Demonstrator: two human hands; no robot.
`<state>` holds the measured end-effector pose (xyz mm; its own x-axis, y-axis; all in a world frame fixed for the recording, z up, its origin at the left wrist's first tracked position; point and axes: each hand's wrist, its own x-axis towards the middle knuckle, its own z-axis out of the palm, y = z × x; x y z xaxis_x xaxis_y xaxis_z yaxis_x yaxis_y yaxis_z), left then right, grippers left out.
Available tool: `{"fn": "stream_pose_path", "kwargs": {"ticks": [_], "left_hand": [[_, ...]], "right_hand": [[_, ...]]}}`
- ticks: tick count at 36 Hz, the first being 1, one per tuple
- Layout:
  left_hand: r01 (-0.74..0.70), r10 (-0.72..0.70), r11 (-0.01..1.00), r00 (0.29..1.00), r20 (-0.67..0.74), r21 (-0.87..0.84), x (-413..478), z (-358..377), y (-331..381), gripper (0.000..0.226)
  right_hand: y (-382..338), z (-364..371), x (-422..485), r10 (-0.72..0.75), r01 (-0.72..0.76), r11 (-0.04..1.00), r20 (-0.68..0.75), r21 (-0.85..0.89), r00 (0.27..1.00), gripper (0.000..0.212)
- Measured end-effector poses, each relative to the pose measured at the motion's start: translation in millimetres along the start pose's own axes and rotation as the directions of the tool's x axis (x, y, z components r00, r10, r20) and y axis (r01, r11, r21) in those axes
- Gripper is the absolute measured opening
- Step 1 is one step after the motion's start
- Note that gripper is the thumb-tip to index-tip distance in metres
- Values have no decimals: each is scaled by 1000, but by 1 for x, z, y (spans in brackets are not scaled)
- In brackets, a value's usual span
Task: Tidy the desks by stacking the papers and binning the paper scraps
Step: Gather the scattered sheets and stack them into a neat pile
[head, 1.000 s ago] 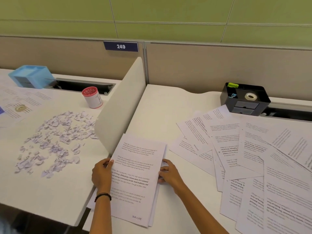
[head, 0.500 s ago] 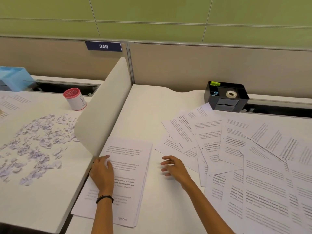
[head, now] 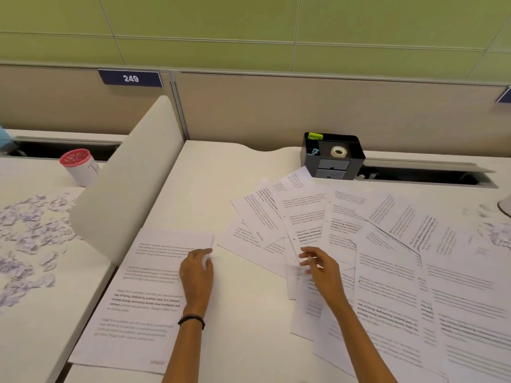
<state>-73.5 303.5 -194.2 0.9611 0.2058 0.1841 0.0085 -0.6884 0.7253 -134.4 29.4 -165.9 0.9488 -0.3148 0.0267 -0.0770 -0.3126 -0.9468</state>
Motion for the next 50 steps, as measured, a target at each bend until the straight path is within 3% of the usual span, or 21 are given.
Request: {"fn": "stream_pose_path", "kwargs": {"ticks": [6, 11, 15, 20, 26, 36, 37, 39, 43, 45, 48, 50], "left_hand": [[-65, 69, 996, 995, 68, -53, -17, 32, 49, 26], [18, 78, 950, 952, 294, -311, -30, 61, 90, 25], [145, 30, 920, 901, 434, -365, -38, 87, 114, 26], [309, -99, 907, 817, 568, -285, -42, 106, 133, 36], [399, -186, 871, 808, 559, -287, -43, 115, 143, 41], [417, -235, 881, 796, 558, -224, -29, 125, 149, 46], [420, -239, 882, 792, 562, -217, -29, 125, 150, 43], [408, -242, 891, 796, 555, -197, -26, 126, 151, 15], [388, -257, 907, 817, 517, -162, -21, 129, 153, 42], [374, -251, 915, 820, 514, -150, -21, 132, 153, 40], [346, -207, 921, 824, 528, -179, -21, 130, 158, 17], [351, -195, 913, 823, 534, -207, -21, 132, 161, 25]], "right_hand": [[30, -48, -5, -43, 19, 993, -203, -119, 978, 29], [47, -71, -6, -96, 57, 989, -308, -135, 946, 26], [62, -79, -2, -94, 18, 968, -296, -249, 951, 28], [93, -81, -12, -87, 8, 934, -203, -357, 975, 35], [101, -80, -16, -105, 23, 906, -172, -423, 980, 37], [101, -79, -15, -114, 26, 909, -187, -416, 976, 30], [100, -79, -15, -110, 20, 909, -191, -417, 975, 30], [98, -79, -15, -105, 15, 907, -192, -420, 976, 30], [96, -79, -16, -102, 13, 911, -194, -412, 976, 29], [96, -80, -16, -105, 17, 912, -194, -409, 975, 29], [96, -79, -16, -105, 19, 912, -190, -411, 976, 29], [95, -79, -16, -106, 17, 911, -193, -411, 975, 29]]}}
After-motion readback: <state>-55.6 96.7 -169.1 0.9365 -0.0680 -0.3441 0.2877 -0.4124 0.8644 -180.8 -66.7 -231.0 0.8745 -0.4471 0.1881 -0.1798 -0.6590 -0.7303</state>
